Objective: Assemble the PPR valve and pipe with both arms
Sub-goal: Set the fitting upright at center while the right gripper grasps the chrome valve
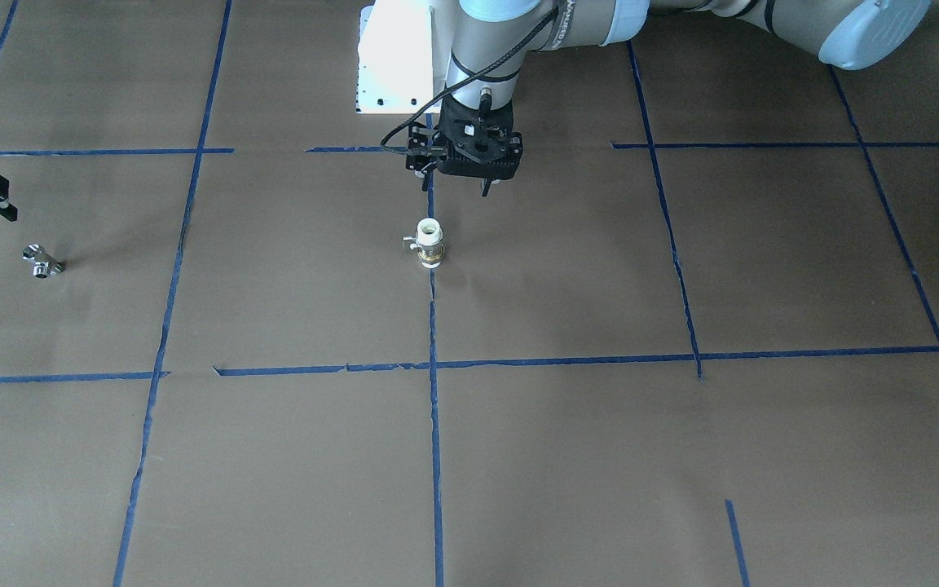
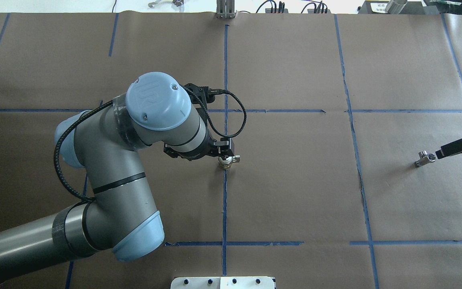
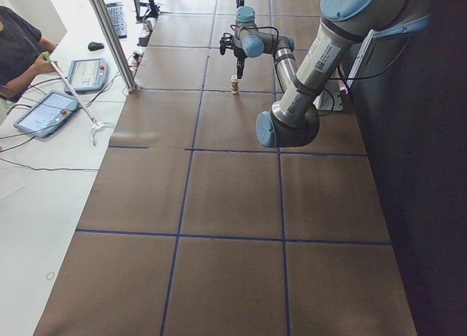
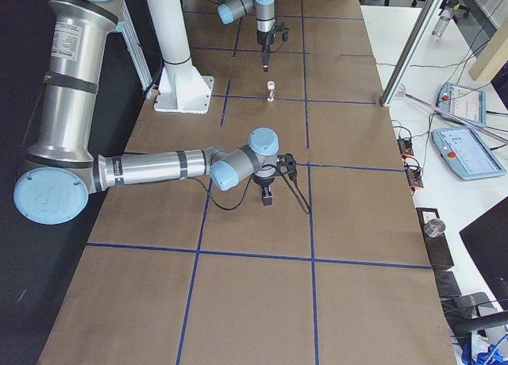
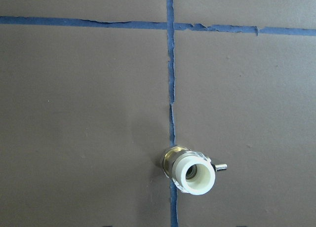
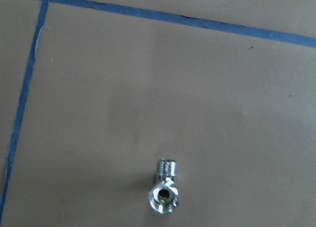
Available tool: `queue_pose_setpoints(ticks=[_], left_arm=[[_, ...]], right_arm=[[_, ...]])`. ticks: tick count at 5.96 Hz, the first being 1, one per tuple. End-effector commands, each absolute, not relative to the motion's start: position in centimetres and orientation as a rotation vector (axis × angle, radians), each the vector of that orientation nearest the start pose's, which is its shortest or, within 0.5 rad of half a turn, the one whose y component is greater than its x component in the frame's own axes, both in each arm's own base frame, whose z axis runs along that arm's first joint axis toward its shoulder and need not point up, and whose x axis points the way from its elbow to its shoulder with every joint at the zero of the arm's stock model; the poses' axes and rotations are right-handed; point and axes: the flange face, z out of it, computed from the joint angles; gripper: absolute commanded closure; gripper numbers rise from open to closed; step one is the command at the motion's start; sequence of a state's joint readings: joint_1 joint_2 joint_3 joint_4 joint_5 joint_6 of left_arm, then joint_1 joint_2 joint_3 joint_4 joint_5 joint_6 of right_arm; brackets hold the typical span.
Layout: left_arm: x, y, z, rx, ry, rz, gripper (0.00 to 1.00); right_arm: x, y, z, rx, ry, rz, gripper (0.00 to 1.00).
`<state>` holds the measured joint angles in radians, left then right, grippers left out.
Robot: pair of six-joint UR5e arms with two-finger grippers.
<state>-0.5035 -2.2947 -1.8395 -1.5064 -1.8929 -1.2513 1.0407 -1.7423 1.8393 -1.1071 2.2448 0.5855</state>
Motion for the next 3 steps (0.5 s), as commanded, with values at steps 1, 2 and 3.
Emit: queue_pose_setpoints(ticks=[1,2,3], left_arm=[[48.8,-38.8,13.7,0.101,0.969,-0.021,0.13],[48.7,-38.9,13.7,0.101,0.969,-0.024,0.13],[48.4,-39.1,13.6,0.105,0.972,-0.029,0.13]], right_arm=[[-20.5,-42.2,55.0,0.103,-0.789,-0.076,0.0],[-20.6,-42.3,56.6,0.08,-0.773,-0.071,0.01],[-20.6,-42.4,57.6,0.067,-0.761,-0.07,0.01]])
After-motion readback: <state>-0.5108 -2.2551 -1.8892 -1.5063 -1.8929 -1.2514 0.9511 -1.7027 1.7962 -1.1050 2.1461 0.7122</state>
